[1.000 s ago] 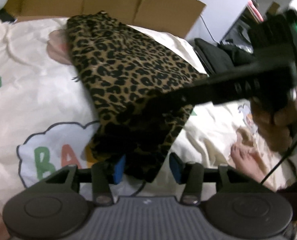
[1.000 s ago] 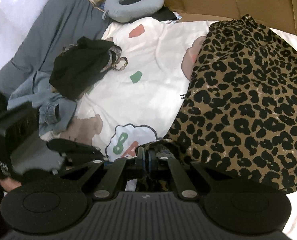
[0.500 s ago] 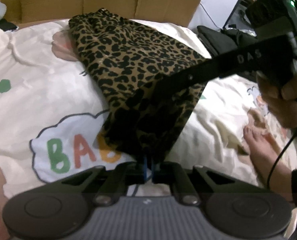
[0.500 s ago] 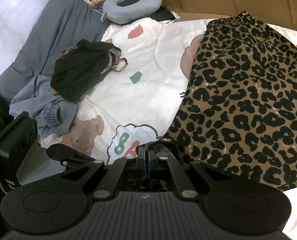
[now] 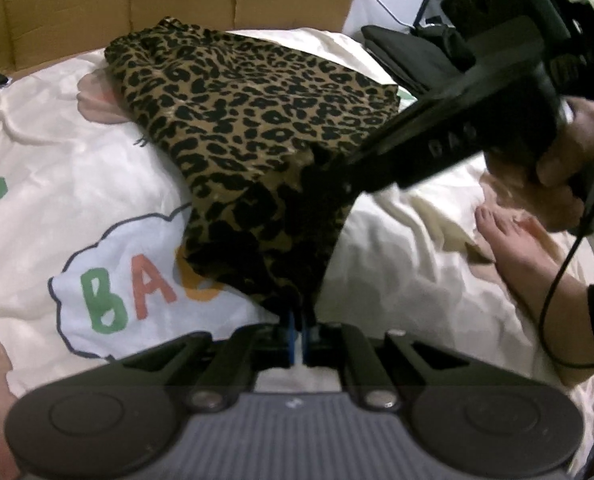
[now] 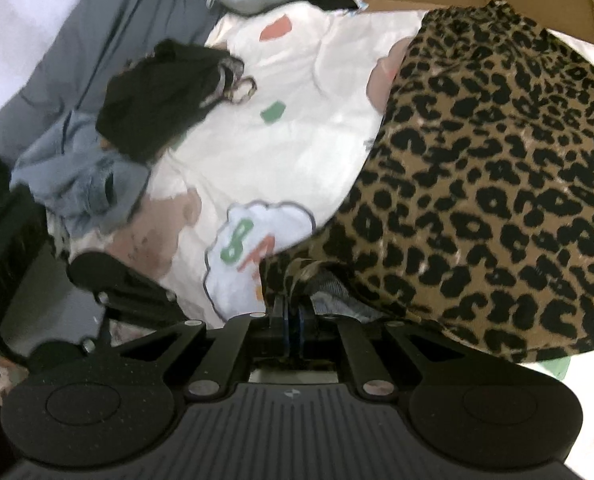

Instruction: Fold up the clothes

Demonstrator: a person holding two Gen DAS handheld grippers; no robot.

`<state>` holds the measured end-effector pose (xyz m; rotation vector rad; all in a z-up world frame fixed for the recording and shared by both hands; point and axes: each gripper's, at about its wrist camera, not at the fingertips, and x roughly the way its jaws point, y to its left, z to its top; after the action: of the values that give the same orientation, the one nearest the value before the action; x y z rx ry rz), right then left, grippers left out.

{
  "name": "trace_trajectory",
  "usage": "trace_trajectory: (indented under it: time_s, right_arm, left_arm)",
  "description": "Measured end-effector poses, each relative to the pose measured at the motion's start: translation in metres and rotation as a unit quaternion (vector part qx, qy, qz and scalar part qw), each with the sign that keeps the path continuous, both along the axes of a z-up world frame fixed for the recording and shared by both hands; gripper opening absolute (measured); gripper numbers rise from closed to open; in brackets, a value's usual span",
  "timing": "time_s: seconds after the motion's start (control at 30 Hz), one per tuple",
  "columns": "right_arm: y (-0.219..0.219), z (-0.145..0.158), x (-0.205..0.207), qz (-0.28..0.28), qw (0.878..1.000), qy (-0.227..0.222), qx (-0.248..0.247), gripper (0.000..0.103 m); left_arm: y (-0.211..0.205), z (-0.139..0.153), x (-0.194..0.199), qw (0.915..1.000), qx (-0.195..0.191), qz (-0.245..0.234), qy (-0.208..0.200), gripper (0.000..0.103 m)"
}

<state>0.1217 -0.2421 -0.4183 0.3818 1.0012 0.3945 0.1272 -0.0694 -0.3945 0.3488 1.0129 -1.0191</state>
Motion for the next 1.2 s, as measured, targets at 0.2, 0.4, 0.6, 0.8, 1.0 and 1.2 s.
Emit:
trace_trajectory:
  time_s: [0.2, 0.4, 0.6, 0.8, 1.0, 1.2]
  right_arm:
    - [0.016, 0.003, -0.003, 0.022, 0.999, -0.027, -0.007, 0.021]
    - [0.019, 0.01, 0.0, 0.038, 0.998, -0.027, 0.04, 0.001]
    - [0.021, 0.004, 0.003, 0.032, 0.999, -0.025, 0.03, 0.003]
    - [0.029, -0.023, -0.003, 0.048, 0.999, 0.024, -0.002, 0.006]
    - [0.018, -0.015, -0.006, 0.055, 0.997, 0.05, 0.028, 0.028]
    - [0.01, 0.001, -0.022, 0.067, 0.996, 0.045, 0.042, 0.033]
  left_arm:
    - [0.0, 0.001, -0.005, 1.0, -0.002, -0.004, -0.001, 0.002]
    - [-0.001, 0.002, -0.006, 0.9999, -0.005, -0.01, 0.0, 0.002]
    - [0.002, 0.003, -0.007, 0.9999, -0.009, -0.008, 0.003, 0.002]
    - [0.011, 0.007, -0.008, 0.9989, -0.019, -0.027, 0.033, 0.0]
    - [0.028, 0.021, 0.013, 0.9982, -0.037, 0.024, 0.041, 0.012]
    - [0.038, 0.023, 0.038, 0.9943, -0.05, 0.087, 0.037, 0.029]
